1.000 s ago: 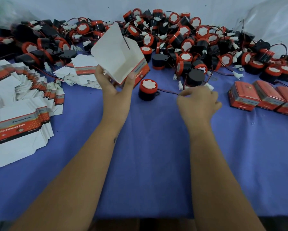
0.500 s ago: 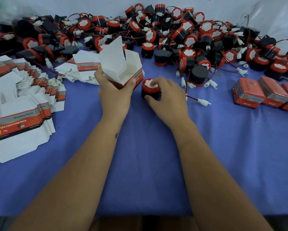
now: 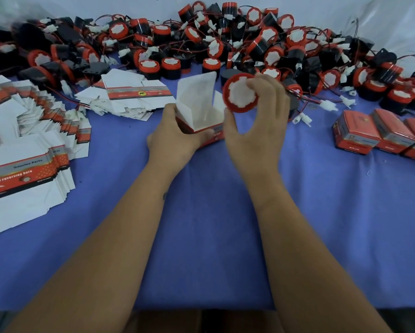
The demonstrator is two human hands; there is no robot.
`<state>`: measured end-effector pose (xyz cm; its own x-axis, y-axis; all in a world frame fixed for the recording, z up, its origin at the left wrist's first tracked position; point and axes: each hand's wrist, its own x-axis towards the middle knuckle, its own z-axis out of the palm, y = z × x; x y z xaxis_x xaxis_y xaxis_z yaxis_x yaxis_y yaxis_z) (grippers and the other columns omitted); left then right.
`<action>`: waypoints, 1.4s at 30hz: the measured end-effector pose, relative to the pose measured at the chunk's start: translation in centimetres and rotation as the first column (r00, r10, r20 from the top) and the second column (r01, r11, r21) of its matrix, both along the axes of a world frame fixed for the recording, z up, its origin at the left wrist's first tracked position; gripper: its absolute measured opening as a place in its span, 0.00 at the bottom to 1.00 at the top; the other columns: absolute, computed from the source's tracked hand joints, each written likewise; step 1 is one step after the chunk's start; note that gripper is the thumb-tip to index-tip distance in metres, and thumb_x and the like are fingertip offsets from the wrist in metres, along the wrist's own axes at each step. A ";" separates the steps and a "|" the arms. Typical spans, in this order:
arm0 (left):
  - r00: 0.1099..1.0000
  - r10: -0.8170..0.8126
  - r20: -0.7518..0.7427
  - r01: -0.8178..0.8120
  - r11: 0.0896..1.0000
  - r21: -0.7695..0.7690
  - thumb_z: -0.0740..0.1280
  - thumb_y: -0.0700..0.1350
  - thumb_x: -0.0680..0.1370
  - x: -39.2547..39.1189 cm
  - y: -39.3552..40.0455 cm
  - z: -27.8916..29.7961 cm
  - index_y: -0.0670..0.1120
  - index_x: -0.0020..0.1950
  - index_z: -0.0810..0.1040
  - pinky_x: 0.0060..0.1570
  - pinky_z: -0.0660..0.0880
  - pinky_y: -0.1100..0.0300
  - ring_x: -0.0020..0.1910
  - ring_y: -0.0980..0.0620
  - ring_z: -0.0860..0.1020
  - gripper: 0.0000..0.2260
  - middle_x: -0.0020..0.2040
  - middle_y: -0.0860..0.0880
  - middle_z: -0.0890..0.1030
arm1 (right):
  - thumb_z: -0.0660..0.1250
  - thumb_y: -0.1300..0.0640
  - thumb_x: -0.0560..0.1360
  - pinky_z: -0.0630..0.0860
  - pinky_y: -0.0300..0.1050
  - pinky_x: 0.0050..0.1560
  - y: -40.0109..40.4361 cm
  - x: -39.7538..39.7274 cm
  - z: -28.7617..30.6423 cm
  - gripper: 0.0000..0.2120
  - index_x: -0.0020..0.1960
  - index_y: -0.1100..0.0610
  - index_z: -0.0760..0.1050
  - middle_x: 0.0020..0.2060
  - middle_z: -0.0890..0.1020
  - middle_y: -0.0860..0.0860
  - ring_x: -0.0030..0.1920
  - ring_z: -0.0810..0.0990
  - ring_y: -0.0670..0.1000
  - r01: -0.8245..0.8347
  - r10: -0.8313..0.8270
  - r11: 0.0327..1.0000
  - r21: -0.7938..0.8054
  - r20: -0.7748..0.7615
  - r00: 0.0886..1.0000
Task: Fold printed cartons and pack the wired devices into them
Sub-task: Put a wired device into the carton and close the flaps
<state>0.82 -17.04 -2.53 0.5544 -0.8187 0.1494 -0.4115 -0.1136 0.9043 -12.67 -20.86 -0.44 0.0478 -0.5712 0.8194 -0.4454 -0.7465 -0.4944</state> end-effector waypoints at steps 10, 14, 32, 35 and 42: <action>0.989 -0.131 -0.070 0.135 0.990 0.050 0.73 0.53 0.60 0.4 -0.1 0.0 0.59 0.58 0.69 0.58 0.78 0.47 0.56 0.52 0.80 0.28 0.52 0.57 0.81 | 0.72 0.61 0.71 0.73 0.40 0.52 0.8 1.0 -0.7 0.16 0.57 0.61 0.74 0.59 0.76 0.51 0.58 0.74 0.53 -0.191 0.241 0.953 0.236 -0.209 0.948; 0.987 -0.136 -0.086 0.141 0.989 0.048 0.72 0.51 0.59 0.4 0.0 0.1 0.58 0.61 0.70 0.58 0.78 0.46 0.56 0.51 0.80 0.30 0.52 0.56 0.82 | 0.73 0.58 0.70 0.76 0.45 0.48 0.8 0.9 -0.7 0.16 0.56 0.59 0.74 0.53 0.77 0.49 0.53 0.75 0.51 -0.159 0.219 0.951 0.266 -0.213 0.952; 0.951 -0.293 -0.097 0.290 0.956 -0.047 0.73 0.44 0.63 0.8 0.8 0.4 0.53 0.65 0.72 0.56 0.80 0.51 0.56 0.55 0.81 0.31 0.57 0.55 0.81 | 0.72 0.48 0.73 0.67 0.43 0.56 0.1 0.4 -0.7 0.15 0.55 0.56 0.80 0.49 0.82 0.49 0.51 0.78 0.51 -0.091 0.164 0.975 0.201 -0.389 0.907; 0.952 -0.289 -0.106 0.281 0.956 -0.080 0.75 0.46 0.64 1.0 0.7 0.4 0.52 0.64 0.72 0.54 0.80 0.55 0.57 0.55 0.80 0.29 0.57 0.54 0.81 | 0.68 0.52 0.77 0.65 0.42 0.59 0.4 0.3 -0.6 0.12 0.56 0.56 0.83 0.51 0.83 0.49 0.53 0.78 0.52 -0.146 0.213 0.968 0.204 -0.365 0.906; 0.974 -0.205 -0.096 0.195 0.975 -0.105 0.78 0.41 0.71 2.2 0.1 -0.4 0.57 0.62 0.69 0.53 0.74 0.67 0.57 0.62 0.77 0.27 0.57 0.60 0.78 | 0.58 0.49 0.80 0.51 0.45 0.29 0.0 -0.5 -0.2 0.24 0.28 0.53 0.56 0.24 0.61 0.48 0.26 0.57 0.50 0.334 -0.226 0.832 0.444 -0.279 0.933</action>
